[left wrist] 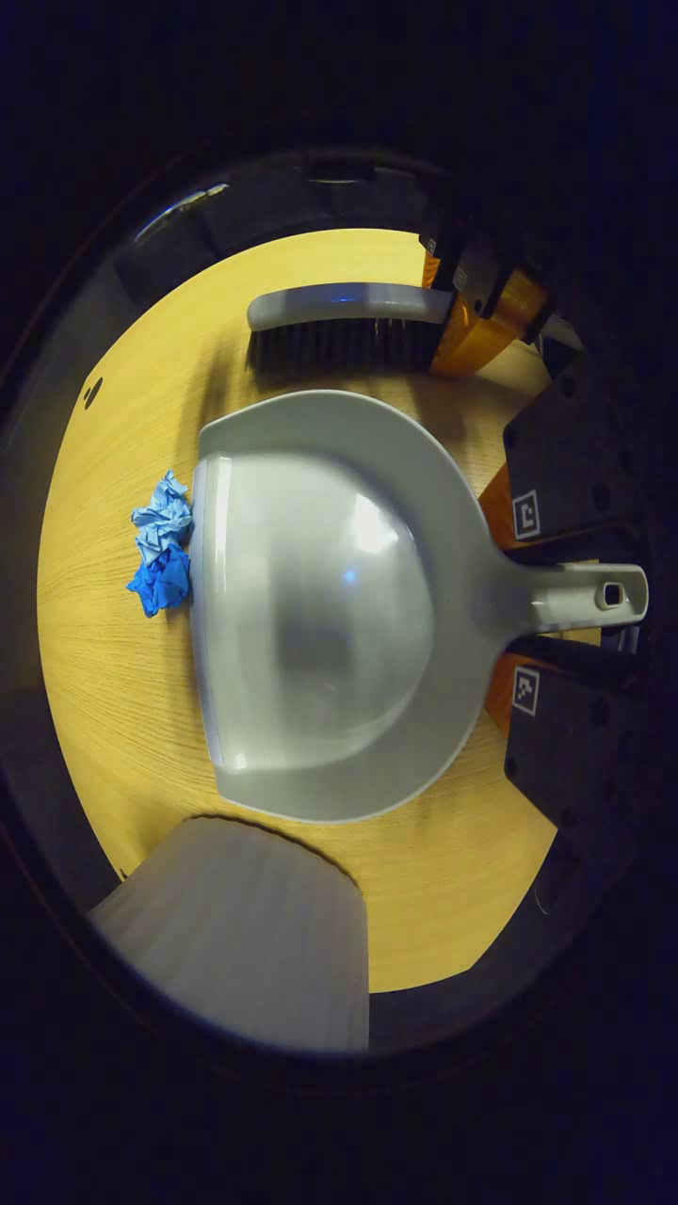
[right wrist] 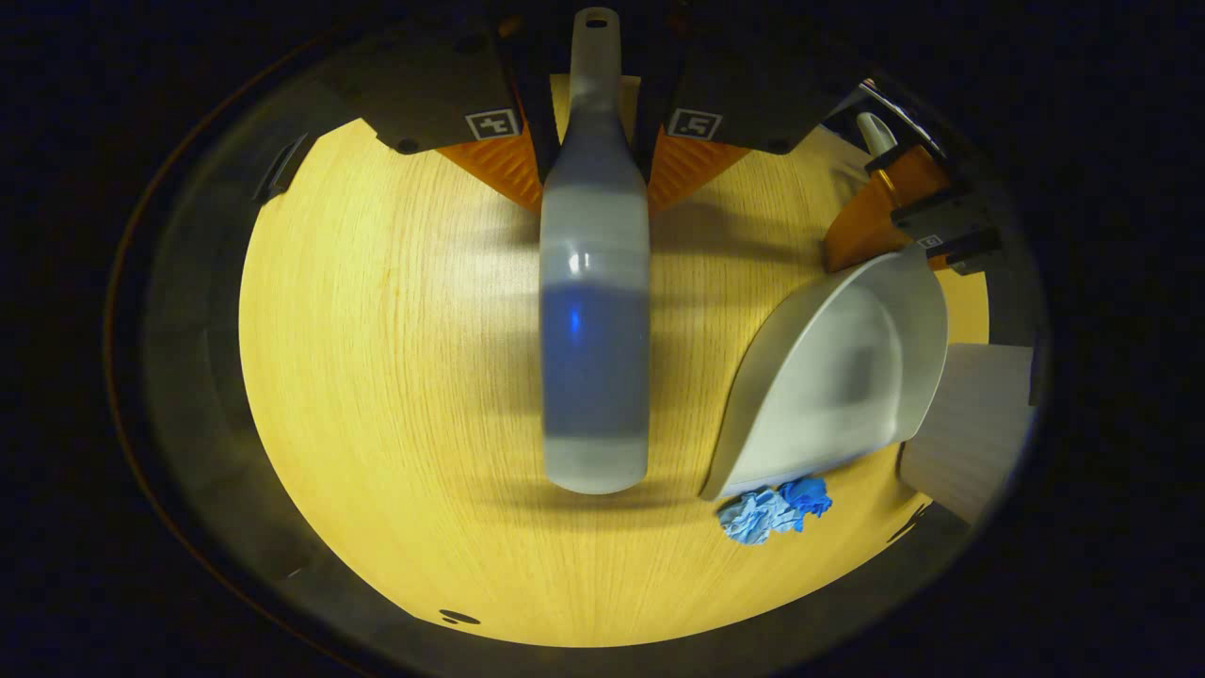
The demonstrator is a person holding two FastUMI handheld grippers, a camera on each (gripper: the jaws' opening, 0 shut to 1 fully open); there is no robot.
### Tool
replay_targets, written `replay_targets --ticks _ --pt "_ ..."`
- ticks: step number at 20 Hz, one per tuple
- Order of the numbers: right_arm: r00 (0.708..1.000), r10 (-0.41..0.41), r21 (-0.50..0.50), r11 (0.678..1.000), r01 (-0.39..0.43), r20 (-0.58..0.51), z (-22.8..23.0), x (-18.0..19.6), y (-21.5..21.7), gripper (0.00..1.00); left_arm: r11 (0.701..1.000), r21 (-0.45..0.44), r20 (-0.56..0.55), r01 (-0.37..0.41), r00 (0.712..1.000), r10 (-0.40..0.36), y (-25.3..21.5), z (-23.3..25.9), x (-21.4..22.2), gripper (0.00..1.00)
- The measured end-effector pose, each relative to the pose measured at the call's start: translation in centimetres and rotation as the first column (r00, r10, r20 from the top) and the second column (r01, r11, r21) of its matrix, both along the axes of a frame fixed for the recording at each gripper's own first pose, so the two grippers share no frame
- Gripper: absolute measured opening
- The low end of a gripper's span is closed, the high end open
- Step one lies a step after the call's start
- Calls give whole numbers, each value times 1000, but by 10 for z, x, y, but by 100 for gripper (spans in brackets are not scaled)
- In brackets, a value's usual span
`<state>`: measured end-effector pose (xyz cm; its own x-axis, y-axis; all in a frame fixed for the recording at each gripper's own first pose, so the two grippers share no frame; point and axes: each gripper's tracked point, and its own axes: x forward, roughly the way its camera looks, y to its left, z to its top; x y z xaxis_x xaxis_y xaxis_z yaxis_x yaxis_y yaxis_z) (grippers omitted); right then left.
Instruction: Pick up the small broom and dustpan from the desktop, sweep the trash into the dustpan with the broom, and then empty the trash into the garbage bin.
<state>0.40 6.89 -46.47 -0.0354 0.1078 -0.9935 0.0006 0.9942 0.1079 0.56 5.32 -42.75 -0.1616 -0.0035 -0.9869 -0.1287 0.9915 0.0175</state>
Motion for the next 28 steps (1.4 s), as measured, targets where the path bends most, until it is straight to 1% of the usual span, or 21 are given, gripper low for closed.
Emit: replay_targets --ticks 3,6,8,9,10,11,12,13,14,15,16,17,18,19,20,22,23,25,26,27,28 --pt "999 36 12 999 -37 26 1 -1 -2 43 999 -9 36 44 998 -43 2 -2 -2 32" --pt "996 69 15 997 -70 50 1 -3 -4 42 992 -13 67 124 990 -123 4 -3 -5 29" --pt "993 98 17 995 -100 59 -1 -1 -4 40 986 -14 77 169 983 -167 3 -4 -7 28" --pt "993 104 20 994 -105 60 0 -1 -5 36 982 -16 76 187 980 -186 4 -3 -8 28" --pt "991 120 36 992 -123 60 2 -2 -5 36 981 -18 73 194 979 -192 5 -3 -9 28" --pt "989 143 41 989 -145 49 5 -4 -7 26 981 -19 77 194 978 -192 7 -1 -10 28" --pt "988 147 45 988 -150 52 7 -4 -10 37 979 -10 90 205 975 -204 12 0 -12 27" --pt "988 138 57 988 -142 65 14 0 -12 31 973 2 108 229 968 -228 18 5 -15 27" --pt "988 125 54 990 -131 92 20 8 -15 26 968 13 109 252 962 -252 27 11 -19 27" --pt "986 127 44 990 -132 108 25 16 -22 25 965 15 105 263 959 -263 34 17 -23 27" --pt "984 123 30 991 -128 130 30 23 -28 26 968 12 98 252 963 -252 41 20 -28 27" --pt "976 118 -9 993 -119 183 33 38 -36 26 974 4 97 229 969 -228 47 21 -32 27" --pt "960 132 -44 991 -125 247 38 56 -42 26 980 2 91 197 976 -196 53 21 -36 27" --pt "945 149 -40 989 -144 291 45 70 -40 25 985 6 85 174 981 -174 58 20 -39 27" --pt "937 152 -22 988 -153 315 48 80 -31 25 987 12 83 163 983 -164 63 19 -41 27" --pt "934 165 19 984 -180 317 57 99 -15 25 980 13 77 196 977 -197 68 21 -46 27" --pt "933 168 33 982 -188 319 56 111 -6 25 973 29 71 229 970 -231 72 24 -49 27" --pt "937 188 48 976 -210 293 49 127 8 24 950 67 49 306 950 -310 78 28 -55 27" --pt "936 193 54 975 -217 294 47 135 17 25 940 75 39 334 941 -337 79 29 -58 27" --pt "932 214 42 971 -236 291 45 144 24 25 936 74 32 345 937 -348 79 29 -62 27" --pt "924 225 32 969 -246 310 48 158 28 25 938 66 23 340 940 -342 77 27 -66 27"
